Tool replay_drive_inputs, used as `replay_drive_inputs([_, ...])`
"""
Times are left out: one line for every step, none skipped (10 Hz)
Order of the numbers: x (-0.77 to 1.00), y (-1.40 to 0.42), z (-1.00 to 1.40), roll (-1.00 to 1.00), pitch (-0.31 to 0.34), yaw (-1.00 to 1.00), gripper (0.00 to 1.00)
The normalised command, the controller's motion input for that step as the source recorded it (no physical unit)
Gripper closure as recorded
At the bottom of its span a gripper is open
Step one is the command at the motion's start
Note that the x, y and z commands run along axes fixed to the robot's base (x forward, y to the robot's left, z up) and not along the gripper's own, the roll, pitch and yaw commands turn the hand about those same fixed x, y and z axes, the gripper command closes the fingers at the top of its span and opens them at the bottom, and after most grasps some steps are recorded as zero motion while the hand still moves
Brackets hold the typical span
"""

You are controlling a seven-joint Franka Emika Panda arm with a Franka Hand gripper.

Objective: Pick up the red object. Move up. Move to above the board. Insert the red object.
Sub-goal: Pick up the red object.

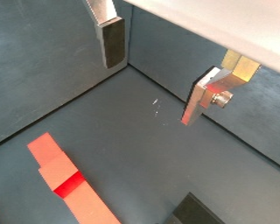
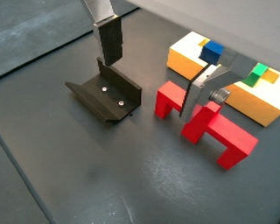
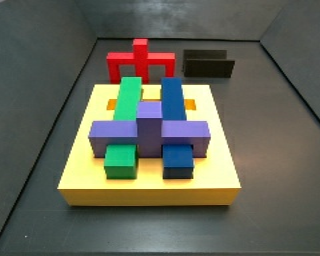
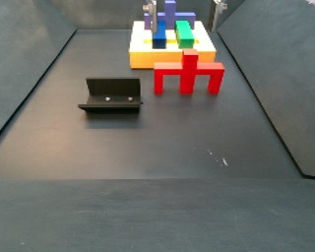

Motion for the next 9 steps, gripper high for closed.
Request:
replay_drive_inputs([-0.1, -0.51, -0.18, 0.01, -0.007, 0.07, 0.0])
replay_drive_inputs([-0.3, -0.81, -0.25, 0.15, -0.027, 0.06, 0.0])
replay_drive_inputs([-0.5, -0.88, -0.3, 0.18, -0.096, 0.06, 0.0])
replay_drive_inputs([-0.38, -0.91, -0.46, 0.19, -0.094, 0.02, 0.0])
replay_drive_inputs([-0.35, -0.82, -0.55, 0.17, -0.079, 0.0, 0.0])
replay_drive_inputs([-0.31, -0.53, -0.55, 0.14, -0.06, -0.04, 0.0])
replay_drive_inputs([-0.27, -0.31, -0.48, 0.12, -0.06, -0.13, 0.0])
replay_drive_inputs([-0.13, -0.23, -0.37, 0.14, -0.019, -0.11, 0.0])
replay_drive_inputs([-0.08, -0.18, -0.28, 0.17, 0.0, -0.11, 0.0])
